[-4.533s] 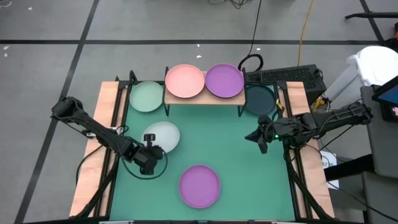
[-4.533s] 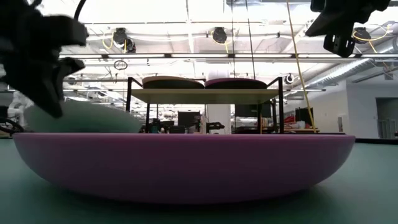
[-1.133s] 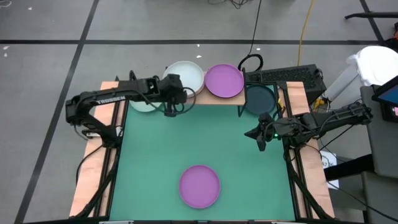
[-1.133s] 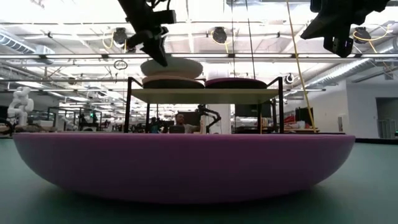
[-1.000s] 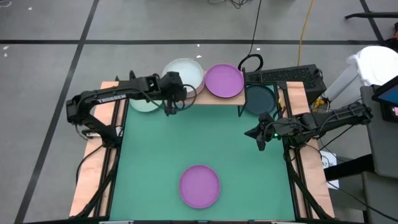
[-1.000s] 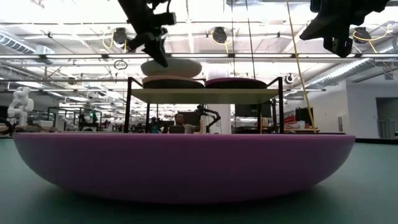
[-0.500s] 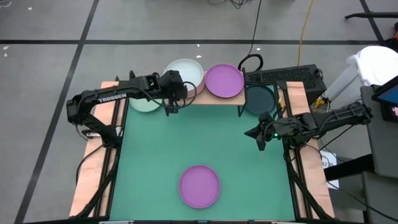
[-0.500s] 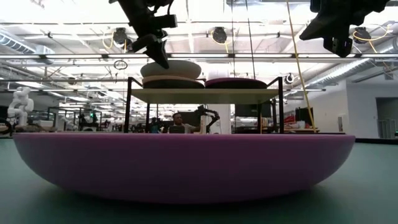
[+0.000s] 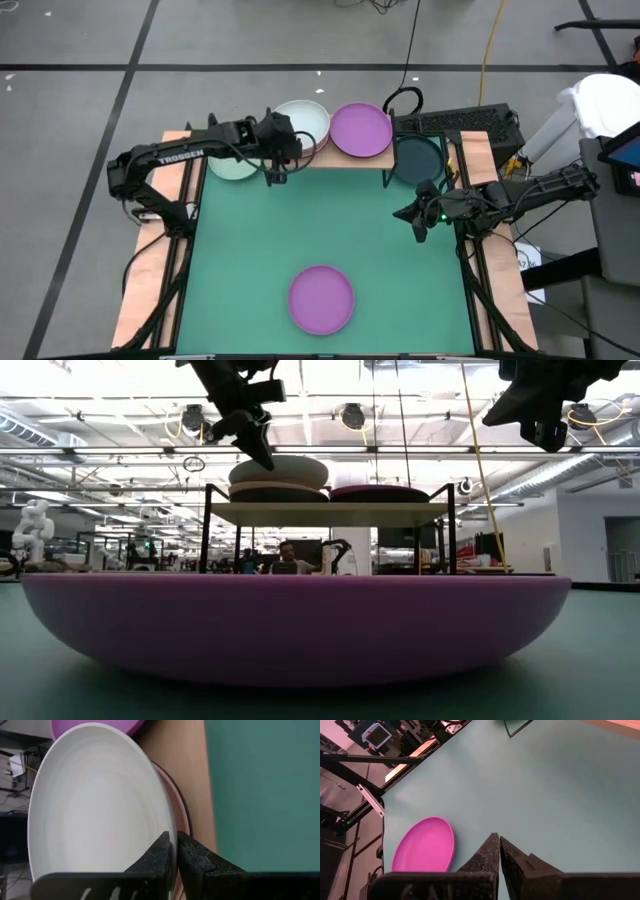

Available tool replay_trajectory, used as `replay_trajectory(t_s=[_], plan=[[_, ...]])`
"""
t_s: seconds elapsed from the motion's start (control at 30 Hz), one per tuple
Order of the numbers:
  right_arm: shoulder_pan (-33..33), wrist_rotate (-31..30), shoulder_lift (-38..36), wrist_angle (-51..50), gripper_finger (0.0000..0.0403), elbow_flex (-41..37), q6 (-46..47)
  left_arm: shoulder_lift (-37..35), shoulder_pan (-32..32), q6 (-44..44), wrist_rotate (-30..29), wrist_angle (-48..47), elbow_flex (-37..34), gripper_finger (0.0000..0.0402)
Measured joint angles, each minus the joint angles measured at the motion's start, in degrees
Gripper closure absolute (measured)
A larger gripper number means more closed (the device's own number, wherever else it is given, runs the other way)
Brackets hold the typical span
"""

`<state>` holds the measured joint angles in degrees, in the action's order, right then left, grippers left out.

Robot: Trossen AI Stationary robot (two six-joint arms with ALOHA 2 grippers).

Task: Place and stack plates onto a shelf
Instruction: Stack the white plate on top of the light orange plate on the shelf, then stack the dark blue plate on top of the purple plate on the shelf

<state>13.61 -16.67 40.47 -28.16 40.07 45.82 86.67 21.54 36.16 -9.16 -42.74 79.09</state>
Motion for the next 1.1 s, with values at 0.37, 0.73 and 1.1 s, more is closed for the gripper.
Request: replay_trajectory(t_s=[0.37,0.73,1.1], plan=[[0.00,0.06,0.00,0.02,0.0403,-0.02,0.00,1.11,1.55,0.72,0.31,-0.79,0.00,0.0366],[0.00,0.20,0.00,0.04,0.0403,-0.07,0.00,1.54,1.64,1.10,0.14,-0.23,0.02,0.0301],[0.00,0.20,0.00,0.00,0.0403,-0.07,-0.28,-0.31,0.83,0.16,0.17,-0.34,0.02,0.0260]])
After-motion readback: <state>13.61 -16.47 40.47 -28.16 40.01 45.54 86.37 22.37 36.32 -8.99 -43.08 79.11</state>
